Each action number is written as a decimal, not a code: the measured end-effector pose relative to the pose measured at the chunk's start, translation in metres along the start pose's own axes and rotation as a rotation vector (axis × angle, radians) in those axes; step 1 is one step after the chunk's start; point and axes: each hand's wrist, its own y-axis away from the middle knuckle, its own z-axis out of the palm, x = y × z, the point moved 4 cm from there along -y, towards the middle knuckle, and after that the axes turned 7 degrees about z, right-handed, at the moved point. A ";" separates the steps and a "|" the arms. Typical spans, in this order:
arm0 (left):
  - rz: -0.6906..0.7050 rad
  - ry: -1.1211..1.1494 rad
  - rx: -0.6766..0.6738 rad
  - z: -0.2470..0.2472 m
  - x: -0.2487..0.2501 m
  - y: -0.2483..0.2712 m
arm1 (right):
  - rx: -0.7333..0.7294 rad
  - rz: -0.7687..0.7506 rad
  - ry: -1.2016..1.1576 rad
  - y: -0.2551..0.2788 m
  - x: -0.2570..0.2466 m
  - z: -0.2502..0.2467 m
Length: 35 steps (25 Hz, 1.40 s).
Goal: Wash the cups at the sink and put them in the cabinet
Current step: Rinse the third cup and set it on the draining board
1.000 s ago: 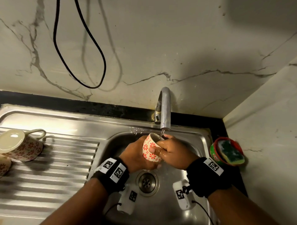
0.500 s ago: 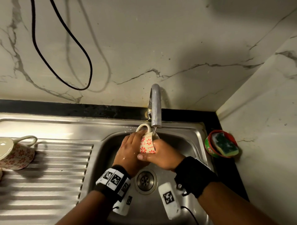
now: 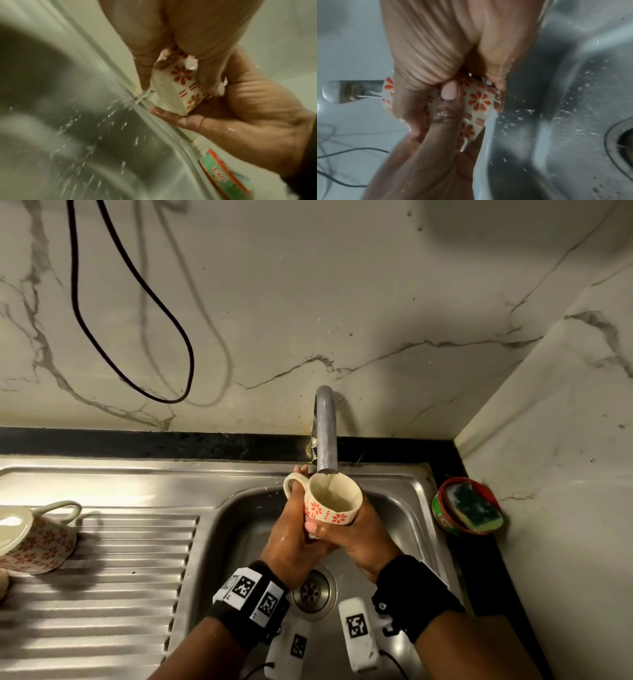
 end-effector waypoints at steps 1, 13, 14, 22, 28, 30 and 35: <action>0.006 -0.015 -0.018 0.001 0.003 0.001 | 0.053 -0.040 0.004 0.001 -0.003 -0.006; -0.293 0.437 0.188 -0.010 0.000 0.001 | 0.037 -0.188 0.280 0.008 -0.018 -0.006; -0.306 0.451 0.168 -0.007 0.002 -0.001 | 0.042 -0.168 0.292 0.007 -0.019 -0.004; -0.237 0.140 0.050 0.002 -0.004 0.010 | 0.045 0.775 -0.446 0.025 -0.016 0.025; -0.503 0.215 0.122 -0.028 -0.007 0.000 | 0.220 0.837 -0.219 0.035 0.011 0.019; -0.607 0.336 0.074 -0.026 -0.009 -0.009 | 0.274 0.843 -0.235 0.028 0.015 0.011; -0.540 0.166 -0.090 -0.007 -0.007 -0.023 | 0.278 0.834 -0.400 0.011 0.030 0.003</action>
